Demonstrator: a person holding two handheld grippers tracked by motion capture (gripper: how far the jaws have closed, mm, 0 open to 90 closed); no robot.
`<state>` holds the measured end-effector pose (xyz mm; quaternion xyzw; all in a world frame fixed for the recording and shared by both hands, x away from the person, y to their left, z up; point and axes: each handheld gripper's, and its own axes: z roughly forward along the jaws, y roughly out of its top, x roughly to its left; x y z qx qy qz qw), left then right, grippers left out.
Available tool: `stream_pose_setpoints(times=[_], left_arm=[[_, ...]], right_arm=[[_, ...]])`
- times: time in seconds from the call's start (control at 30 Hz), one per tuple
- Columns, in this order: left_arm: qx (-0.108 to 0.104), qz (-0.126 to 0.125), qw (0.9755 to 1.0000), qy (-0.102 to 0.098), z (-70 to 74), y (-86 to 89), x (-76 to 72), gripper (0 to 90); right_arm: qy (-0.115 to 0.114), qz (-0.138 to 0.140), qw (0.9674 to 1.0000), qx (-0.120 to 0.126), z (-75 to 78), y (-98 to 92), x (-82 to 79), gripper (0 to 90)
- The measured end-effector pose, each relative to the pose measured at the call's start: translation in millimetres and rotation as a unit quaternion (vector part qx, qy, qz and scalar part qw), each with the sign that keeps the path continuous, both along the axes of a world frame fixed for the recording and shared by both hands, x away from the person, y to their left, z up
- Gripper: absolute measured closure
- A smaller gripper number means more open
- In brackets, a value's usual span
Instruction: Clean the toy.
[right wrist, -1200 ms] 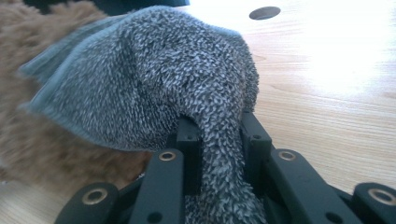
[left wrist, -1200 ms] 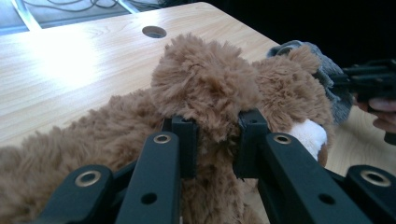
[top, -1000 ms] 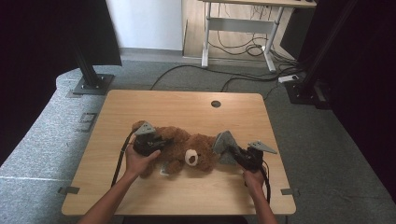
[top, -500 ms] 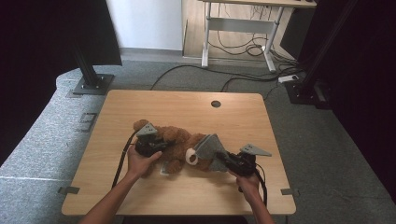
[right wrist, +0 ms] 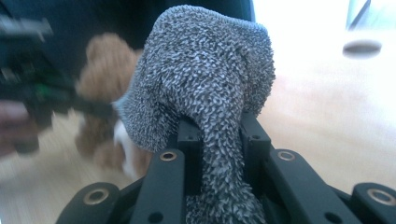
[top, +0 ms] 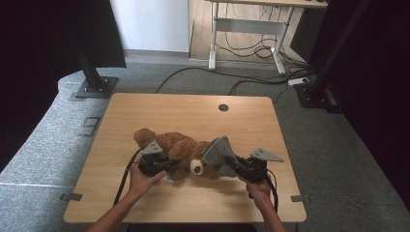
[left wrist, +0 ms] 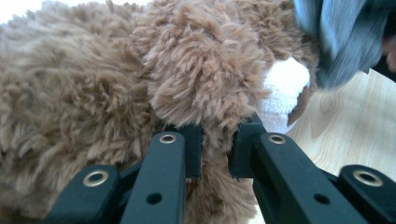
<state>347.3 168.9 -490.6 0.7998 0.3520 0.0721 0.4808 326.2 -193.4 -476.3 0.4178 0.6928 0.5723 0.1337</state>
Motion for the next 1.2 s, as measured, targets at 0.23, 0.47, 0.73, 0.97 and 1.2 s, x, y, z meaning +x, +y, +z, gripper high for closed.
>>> stream_pose_setpoints(times=[0.23,0.47,0.73,0.97,1.2], left_arm=[[0.008,-0.001,1.0000,0.004,-5.8,3.4,-11.9,77.7],[0.014,-0.004,0.9998,0.011,-10.3,9.8,-20.4,78.0],[0.014,-0.009,0.9996,0.021,-14.6,10.0,-28.6,78.1],[0.019,-0.010,0.9996,0.020,-16.8,14.8,-36.2,78.2],[0.022,-0.013,0.9993,0.026,-18.7,14.7,-35.9,78.2]], right_arm=[[-0.018,0.014,0.9997,0.007,39.1,29.3,19.3,74.7],[0.028,0.042,0.9981,-0.036,26.7,74.4,34.4,74.7],[0.036,0.039,0.9982,-0.030,9.7,73.1,21.2,75.1],[0.029,0.040,0.9981,-0.036,6.4,62.7,6.4,75.0],[0.050,0.016,0.9981,-0.031,-5.3,40.8,7.0,75.0]])
